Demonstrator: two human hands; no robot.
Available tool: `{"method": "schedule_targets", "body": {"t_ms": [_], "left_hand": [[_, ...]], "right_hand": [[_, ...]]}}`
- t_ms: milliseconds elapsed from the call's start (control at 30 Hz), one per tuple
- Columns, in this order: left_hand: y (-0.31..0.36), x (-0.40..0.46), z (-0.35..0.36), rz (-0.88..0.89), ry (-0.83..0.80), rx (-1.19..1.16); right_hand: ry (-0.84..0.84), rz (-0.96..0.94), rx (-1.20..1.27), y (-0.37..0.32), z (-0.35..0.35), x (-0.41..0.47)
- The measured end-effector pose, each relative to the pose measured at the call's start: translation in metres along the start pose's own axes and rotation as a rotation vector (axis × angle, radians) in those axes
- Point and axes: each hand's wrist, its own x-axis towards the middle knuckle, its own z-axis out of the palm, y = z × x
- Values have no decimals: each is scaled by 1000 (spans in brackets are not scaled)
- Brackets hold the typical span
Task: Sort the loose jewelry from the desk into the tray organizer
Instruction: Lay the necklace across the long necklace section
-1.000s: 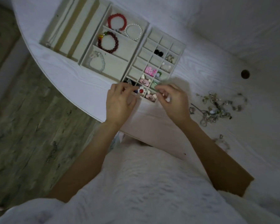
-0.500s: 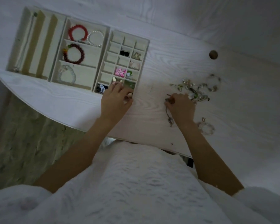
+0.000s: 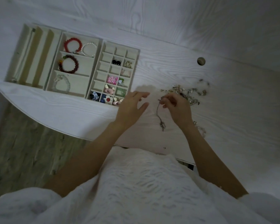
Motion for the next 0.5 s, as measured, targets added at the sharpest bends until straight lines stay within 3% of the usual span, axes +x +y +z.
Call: {"method": "schedule_targets", "body": {"t_ms": [133,267,400,500], "left_hand": [[22,17,7,-163,-164,-301],[35,30,5,-206,-333,-294],[32,28,2,-263,-219,-376],[35,23,-8,-301,-141,-437]], "right_hand": [[-31,-117,-27,-7,-15,-4],[-36,-214,-69,-7,-20,-1],[-66,-169,-94,-6,-16,4],[-338,-27,-17,-11,-6,6]]}}
